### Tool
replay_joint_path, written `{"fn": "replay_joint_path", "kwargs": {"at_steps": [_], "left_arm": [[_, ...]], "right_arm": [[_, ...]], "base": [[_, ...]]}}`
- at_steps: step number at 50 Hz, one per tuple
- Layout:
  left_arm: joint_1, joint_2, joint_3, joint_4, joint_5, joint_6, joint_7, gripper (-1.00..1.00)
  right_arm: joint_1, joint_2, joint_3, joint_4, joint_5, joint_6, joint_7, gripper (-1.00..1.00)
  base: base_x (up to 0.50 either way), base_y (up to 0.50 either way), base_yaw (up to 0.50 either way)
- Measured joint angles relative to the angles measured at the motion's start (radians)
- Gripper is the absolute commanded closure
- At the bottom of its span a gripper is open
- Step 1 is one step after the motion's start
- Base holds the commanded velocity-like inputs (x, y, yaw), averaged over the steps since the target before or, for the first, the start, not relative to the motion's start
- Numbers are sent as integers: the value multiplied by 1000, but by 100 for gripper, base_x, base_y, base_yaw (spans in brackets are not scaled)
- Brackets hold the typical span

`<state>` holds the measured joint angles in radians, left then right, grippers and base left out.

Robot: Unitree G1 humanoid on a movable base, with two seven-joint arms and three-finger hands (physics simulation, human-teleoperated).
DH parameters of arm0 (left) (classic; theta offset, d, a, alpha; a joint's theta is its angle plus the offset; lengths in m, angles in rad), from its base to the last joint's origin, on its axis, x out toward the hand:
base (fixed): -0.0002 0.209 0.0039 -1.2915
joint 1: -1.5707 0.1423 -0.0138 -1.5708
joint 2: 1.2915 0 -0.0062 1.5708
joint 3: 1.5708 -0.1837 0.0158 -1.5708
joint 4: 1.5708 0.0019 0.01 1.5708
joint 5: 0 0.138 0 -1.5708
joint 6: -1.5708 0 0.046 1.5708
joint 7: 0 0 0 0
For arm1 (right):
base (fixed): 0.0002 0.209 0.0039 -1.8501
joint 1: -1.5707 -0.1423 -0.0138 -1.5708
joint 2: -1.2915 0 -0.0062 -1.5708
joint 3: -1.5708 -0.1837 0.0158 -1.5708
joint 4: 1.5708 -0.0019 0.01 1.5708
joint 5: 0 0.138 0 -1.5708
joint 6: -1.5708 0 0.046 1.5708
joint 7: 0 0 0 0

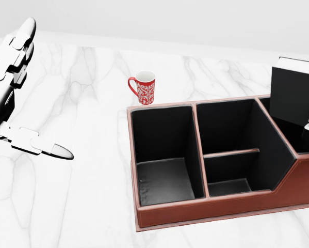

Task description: Pick up the book and place it in the right compartment of the caddy.

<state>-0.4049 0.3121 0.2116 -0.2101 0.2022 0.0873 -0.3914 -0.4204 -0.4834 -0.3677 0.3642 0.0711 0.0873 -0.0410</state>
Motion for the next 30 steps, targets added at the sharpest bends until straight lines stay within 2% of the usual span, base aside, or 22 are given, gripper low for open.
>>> {"fn": "replay_joint_path", "kwargs": {"at_steps": [30], "left_arm": [[3,-3,-2,6,3,0,-5,-100]], "right_arm": [[-30,-32,9,112,-2,0,-2,100]], "base": [[0,0,0]]}}
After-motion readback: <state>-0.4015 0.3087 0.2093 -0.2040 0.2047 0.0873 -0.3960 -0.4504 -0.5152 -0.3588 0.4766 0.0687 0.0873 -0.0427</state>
